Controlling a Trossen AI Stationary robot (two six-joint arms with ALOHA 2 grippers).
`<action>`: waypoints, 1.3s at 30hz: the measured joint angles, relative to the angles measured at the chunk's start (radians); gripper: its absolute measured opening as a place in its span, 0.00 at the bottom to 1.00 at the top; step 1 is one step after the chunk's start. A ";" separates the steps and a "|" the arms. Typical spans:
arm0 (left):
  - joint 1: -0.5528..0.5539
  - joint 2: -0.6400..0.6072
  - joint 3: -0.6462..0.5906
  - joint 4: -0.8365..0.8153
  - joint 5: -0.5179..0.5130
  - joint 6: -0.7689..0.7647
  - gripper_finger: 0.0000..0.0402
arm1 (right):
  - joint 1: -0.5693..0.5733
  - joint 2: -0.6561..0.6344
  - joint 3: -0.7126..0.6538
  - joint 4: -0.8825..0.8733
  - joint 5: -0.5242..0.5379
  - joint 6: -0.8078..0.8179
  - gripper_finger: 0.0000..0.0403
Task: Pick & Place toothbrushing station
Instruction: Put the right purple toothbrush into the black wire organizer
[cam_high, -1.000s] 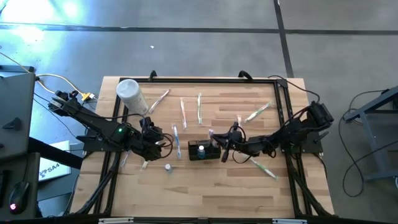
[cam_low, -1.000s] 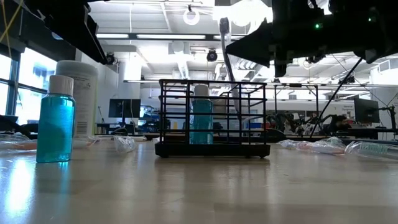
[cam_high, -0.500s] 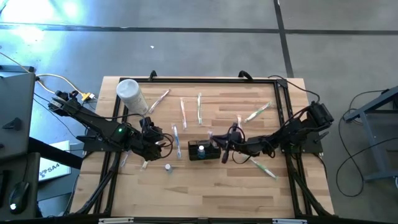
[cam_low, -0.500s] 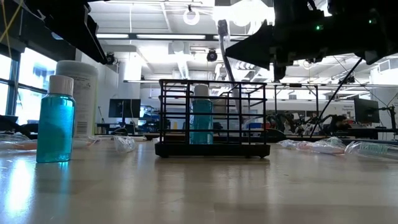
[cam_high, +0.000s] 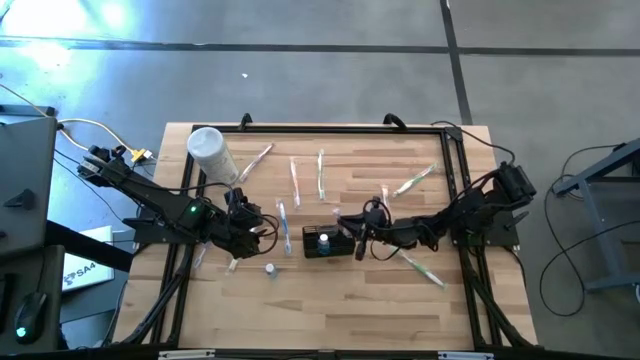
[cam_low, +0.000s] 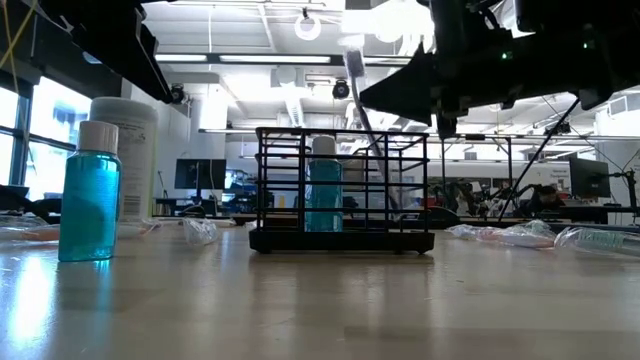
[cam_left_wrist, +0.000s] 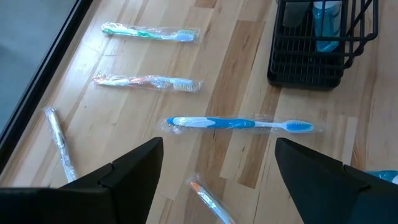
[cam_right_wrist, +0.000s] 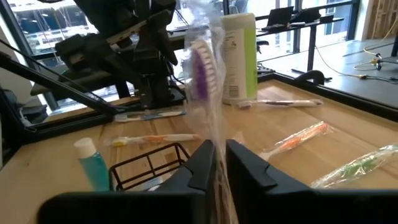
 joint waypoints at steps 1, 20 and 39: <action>0.000 0.000 0.000 0.000 0.000 0.000 0.76 | 0.000 0.000 0.000 -0.002 0.000 0.000 0.12; 0.000 0.000 0.000 0.000 0.000 0.000 0.76 | 0.000 -0.020 0.000 0.073 0.006 -0.066 0.48; 0.000 0.000 0.000 0.000 0.001 0.000 0.76 | 0.002 -0.023 0.000 -0.019 -0.002 -0.036 0.54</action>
